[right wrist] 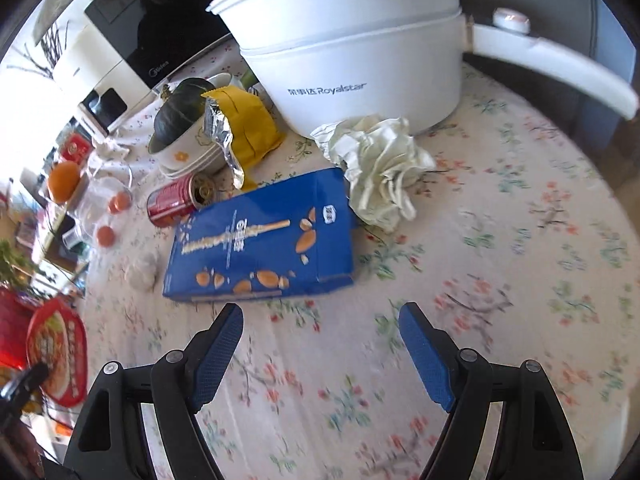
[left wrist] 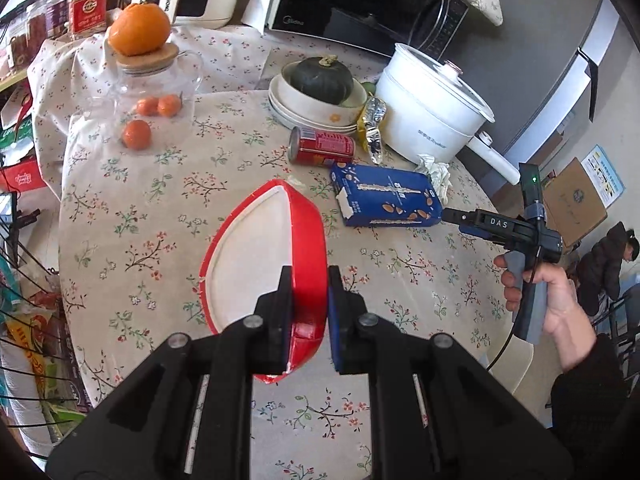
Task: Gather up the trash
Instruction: 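Grasp the blue almond biscuit box with the right gripper while the left gripper holds the lid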
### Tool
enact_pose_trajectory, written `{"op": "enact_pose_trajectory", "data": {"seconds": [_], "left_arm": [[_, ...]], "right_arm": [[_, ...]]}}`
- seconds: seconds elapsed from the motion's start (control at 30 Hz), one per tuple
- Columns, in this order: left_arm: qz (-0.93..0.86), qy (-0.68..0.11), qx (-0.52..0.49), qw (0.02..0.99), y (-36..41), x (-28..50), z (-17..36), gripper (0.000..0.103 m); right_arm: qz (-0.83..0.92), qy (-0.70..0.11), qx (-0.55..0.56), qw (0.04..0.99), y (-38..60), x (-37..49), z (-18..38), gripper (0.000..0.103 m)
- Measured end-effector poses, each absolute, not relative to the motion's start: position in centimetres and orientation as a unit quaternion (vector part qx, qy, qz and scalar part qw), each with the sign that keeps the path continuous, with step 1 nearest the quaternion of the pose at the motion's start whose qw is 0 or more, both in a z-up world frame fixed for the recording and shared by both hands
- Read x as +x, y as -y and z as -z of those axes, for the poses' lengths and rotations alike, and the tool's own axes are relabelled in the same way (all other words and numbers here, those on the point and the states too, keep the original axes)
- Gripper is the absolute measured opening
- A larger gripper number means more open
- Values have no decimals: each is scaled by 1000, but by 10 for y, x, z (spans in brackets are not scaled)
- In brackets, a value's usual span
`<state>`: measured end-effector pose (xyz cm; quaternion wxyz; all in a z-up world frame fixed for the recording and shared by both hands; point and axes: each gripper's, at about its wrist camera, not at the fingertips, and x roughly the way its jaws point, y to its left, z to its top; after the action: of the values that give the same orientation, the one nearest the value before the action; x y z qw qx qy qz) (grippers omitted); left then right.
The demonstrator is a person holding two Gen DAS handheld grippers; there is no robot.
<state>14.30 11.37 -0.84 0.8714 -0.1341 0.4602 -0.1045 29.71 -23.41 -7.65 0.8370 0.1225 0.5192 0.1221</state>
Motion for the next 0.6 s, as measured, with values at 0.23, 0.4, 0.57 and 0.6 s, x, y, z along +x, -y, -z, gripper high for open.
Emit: {"op": "enact_pose_trajectory", "data": {"seconds": [0.23, 0.4, 0.57, 0.6], "left_arm": [[97, -479, -139, 862, -121, 146, 19, 16], [99, -475, -137, 863, -120, 147, 18, 16], [102, -472, -137, 865, -119, 145, 17, 16], [102, -471, -137, 865, -119, 144, 16, 16]], "right_arm": [[-134, -504, 197, 830, 237, 331, 101, 71], [-172, -484, 256, 819, 241, 332, 103, 13], [-198, -459, 253, 828, 235, 311, 73, 4], [-200, -457, 244, 832, 231, 306, 64, 4]]}}
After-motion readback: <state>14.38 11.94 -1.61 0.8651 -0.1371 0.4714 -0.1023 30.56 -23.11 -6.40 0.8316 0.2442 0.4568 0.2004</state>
